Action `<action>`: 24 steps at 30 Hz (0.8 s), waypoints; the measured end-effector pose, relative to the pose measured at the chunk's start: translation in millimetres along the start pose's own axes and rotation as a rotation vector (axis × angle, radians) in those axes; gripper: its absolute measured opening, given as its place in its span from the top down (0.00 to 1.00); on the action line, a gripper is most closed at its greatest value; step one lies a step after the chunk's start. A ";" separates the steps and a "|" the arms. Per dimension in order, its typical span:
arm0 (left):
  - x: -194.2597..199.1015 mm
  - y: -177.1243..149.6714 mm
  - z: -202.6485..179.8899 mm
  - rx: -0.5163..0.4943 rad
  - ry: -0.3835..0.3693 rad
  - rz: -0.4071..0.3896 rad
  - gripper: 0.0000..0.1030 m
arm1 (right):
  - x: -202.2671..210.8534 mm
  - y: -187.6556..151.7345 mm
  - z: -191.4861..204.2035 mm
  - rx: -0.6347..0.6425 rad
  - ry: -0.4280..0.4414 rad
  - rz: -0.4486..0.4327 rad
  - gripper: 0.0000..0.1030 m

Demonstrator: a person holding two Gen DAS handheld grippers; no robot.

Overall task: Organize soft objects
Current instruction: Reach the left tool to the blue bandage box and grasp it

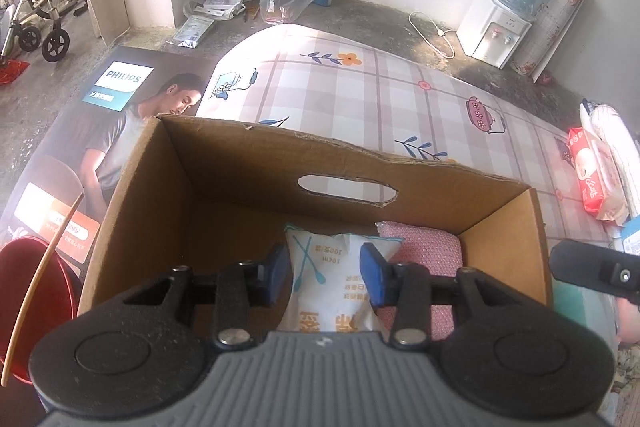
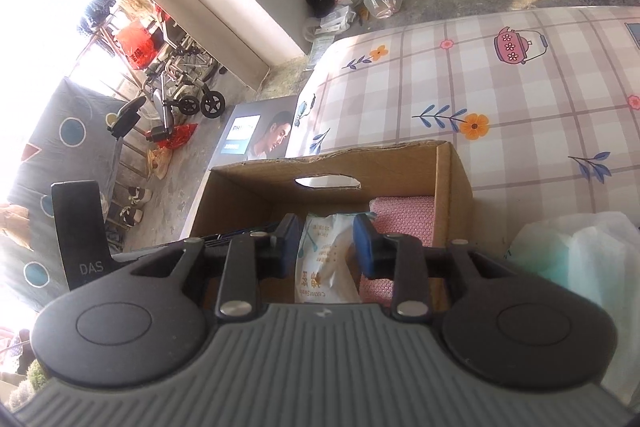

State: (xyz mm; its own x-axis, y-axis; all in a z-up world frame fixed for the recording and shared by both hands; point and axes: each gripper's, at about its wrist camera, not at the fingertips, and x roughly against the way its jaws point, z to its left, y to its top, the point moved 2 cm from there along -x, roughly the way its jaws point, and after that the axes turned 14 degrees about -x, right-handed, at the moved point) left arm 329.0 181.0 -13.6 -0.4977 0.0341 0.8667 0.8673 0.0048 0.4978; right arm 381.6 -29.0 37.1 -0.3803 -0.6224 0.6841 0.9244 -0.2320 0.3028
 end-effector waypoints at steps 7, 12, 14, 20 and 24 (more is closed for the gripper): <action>41.6 5.7 -55.6 -0.053 -0.051 -0.063 0.28 | 64.3 -5.1 -36.4 -0.018 0.009 -0.075 0.61; 51.3 16.7 -121.4 -0.131 -0.130 -0.097 0.24 | 118.7 0.8 -77.4 -0.034 -0.025 -0.170 0.61; 48.9 19.6 -150.7 -0.158 -0.170 -0.104 0.24 | 129.2 3.3 -87.4 -0.040 -0.037 -0.189 0.60; 18.3 31.4 -234.9 -0.196 -0.298 -0.060 0.24 | 202.1 23.9 -178.8 -0.151 -0.119 -0.327 0.60; -8.5 42.6 -293.2 -0.191 -0.388 -0.033 0.26 | 250.9 33.1 -259.6 -0.237 -0.185 -0.420 0.60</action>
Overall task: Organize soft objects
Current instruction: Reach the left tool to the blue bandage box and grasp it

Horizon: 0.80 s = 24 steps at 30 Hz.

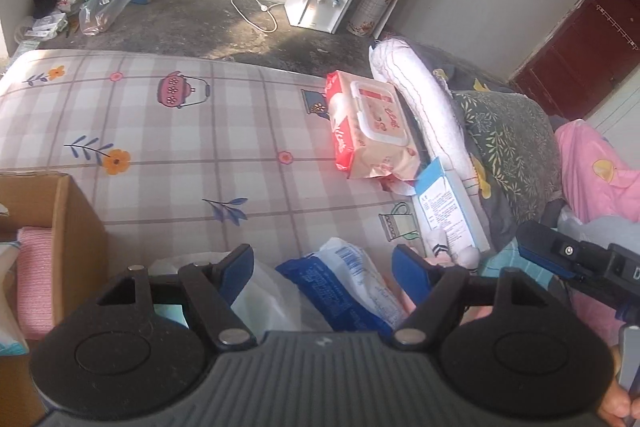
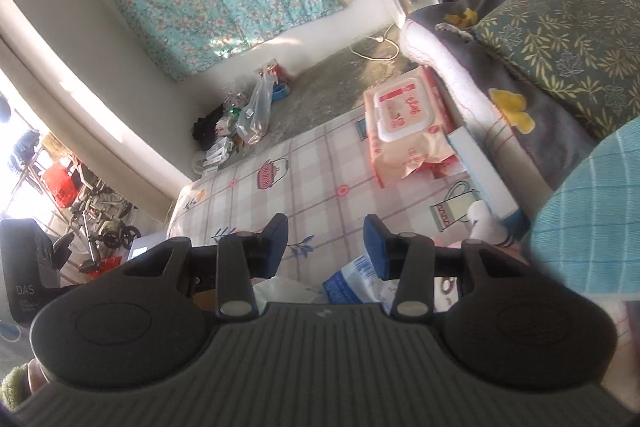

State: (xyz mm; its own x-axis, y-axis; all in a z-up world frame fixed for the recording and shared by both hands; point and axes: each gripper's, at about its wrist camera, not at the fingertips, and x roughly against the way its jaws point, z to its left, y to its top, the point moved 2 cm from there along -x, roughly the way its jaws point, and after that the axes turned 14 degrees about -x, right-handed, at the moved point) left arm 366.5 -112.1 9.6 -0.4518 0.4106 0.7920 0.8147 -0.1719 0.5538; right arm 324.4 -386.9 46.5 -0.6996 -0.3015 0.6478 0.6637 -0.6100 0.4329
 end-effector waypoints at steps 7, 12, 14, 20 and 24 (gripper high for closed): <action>-76.4 37.5 -60.6 0.059 -0.151 0.037 0.28 | -20.9 20.1 -70.4 0.053 -0.132 0.001 0.60; -124.5 60.9 -87.5 0.091 -0.188 0.075 0.28 | -57.5 34.7 -90.1 0.132 -0.189 0.038 0.62; -140.7 66.2 -96.0 0.094 -0.184 0.084 0.29 | -56.2 36.2 -89.4 0.138 -0.189 0.038 0.62; -180.4 64.6 -103.2 0.143 -0.173 0.149 0.53 | -52.0 37.9 -98.4 0.109 -0.152 0.053 0.64; -184.0 62.0 -103.3 0.143 -0.178 0.141 0.73 | -49.6 36.3 -95.3 0.117 -0.149 0.050 0.64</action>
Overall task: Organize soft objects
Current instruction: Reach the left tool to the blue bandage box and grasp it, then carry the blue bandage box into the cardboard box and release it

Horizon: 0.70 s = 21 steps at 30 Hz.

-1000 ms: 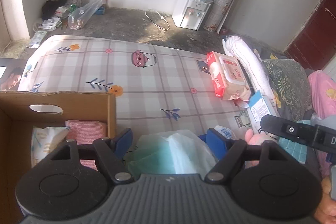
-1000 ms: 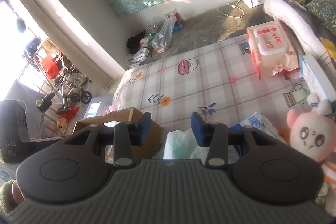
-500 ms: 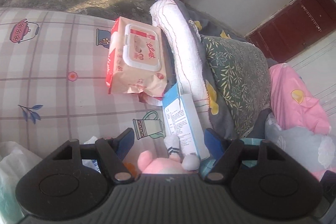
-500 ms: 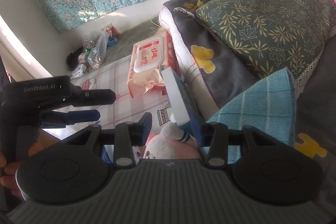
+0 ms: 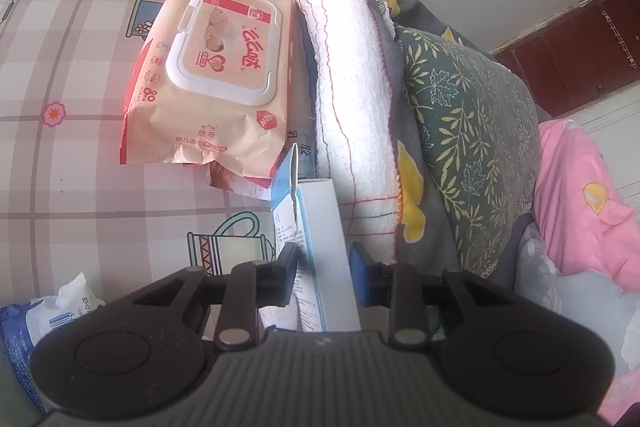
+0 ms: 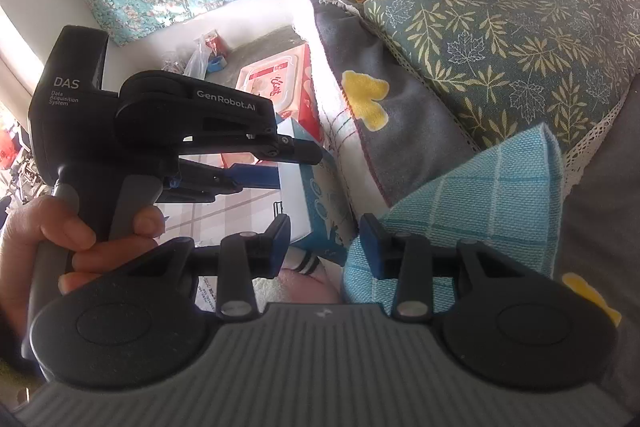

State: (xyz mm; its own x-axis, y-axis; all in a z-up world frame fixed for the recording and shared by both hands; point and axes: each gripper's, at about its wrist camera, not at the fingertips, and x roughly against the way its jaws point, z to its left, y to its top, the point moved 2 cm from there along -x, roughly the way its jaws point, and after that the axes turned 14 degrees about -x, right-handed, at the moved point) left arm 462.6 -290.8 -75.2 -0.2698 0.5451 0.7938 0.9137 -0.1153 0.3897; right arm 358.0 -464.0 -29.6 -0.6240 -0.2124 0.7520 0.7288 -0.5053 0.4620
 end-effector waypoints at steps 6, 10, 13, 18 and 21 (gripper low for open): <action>37.3 0.5 -1.4 -0.034 -0.016 -0.054 0.79 | 9.7 -1.8 3.8 -0.003 0.014 -0.019 0.63; 89.2 -6.3 5.4 -0.078 -0.053 -0.105 0.80 | 34.4 -1.5 9.0 -0.056 0.122 -0.058 0.63; 122.7 -19.5 18.9 -0.090 -0.069 -0.116 0.80 | 39.6 -1.2 10.2 -0.111 0.191 -0.039 0.62; 174.3 -46.1 42.2 -0.078 -0.110 -0.142 0.80 | 35.4 -13.1 25.1 -0.291 0.427 0.093 0.62; 209.5 -63.8 50.3 -0.081 -0.152 -0.181 0.80 | 29.0 -23.3 35.7 -0.398 0.553 0.160 0.62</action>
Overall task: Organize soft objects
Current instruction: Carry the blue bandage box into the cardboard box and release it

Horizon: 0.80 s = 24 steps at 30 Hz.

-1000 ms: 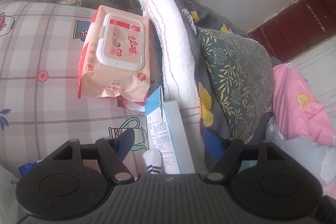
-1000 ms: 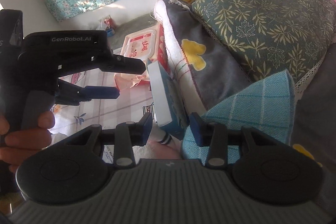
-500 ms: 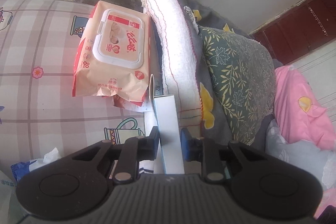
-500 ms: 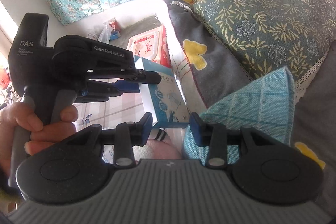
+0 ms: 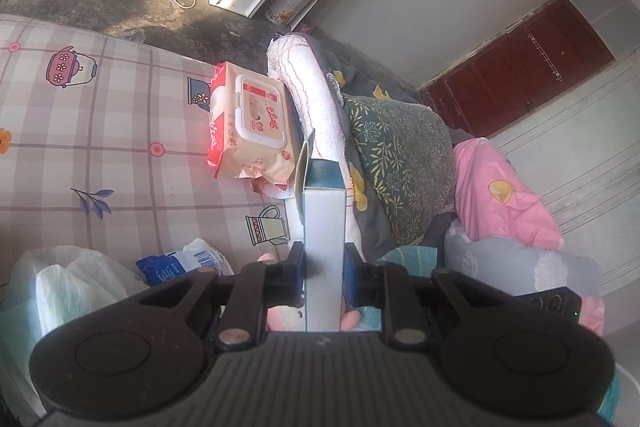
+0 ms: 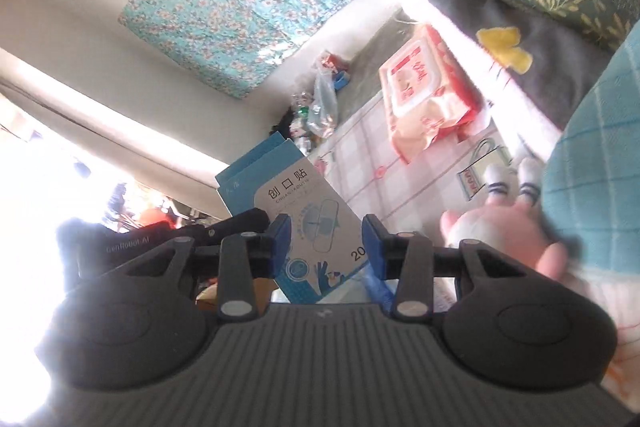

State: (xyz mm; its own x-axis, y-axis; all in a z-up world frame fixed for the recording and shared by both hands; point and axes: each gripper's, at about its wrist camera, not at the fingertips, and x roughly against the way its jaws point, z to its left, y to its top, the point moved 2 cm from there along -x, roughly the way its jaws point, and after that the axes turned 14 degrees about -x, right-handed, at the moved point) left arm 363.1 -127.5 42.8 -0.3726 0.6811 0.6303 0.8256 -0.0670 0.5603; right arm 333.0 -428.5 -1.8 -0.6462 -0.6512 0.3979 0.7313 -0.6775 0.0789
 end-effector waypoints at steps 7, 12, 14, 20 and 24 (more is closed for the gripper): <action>83.5 -31.2 4.2 -0.017 -0.091 -0.090 0.80 | -21.1 -33.5 12.3 -0.120 0.153 0.090 0.59; 137.6 -55.2 23.7 -0.016 -0.102 -0.130 0.80 | -51.1 -85.2 51.6 -0.089 0.238 0.223 0.58; 161.6 -65.8 36.9 -0.015 -0.093 -0.155 0.80 | -64.5 -110.5 70.8 -0.034 0.226 0.266 0.55; 232.0 -92.6 88.9 0.047 -0.034 -0.229 0.80 | -121.5 -177.7 116.2 0.043 0.175 0.406 0.55; 267.4 -110.6 133.3 0.117 0.063 -0.268 0.79 | -161.3 -214.6 138.2 0.081 0.120 0.468 0.54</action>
State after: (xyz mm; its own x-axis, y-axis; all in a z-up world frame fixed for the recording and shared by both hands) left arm 228.7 159.2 77.7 -0.6060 0.6164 0.5027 0.7362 0.1955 0.6479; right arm 310.5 -130.7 43.4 -0.2611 -0.9175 0.3001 0.9608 -0.2770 -0.0109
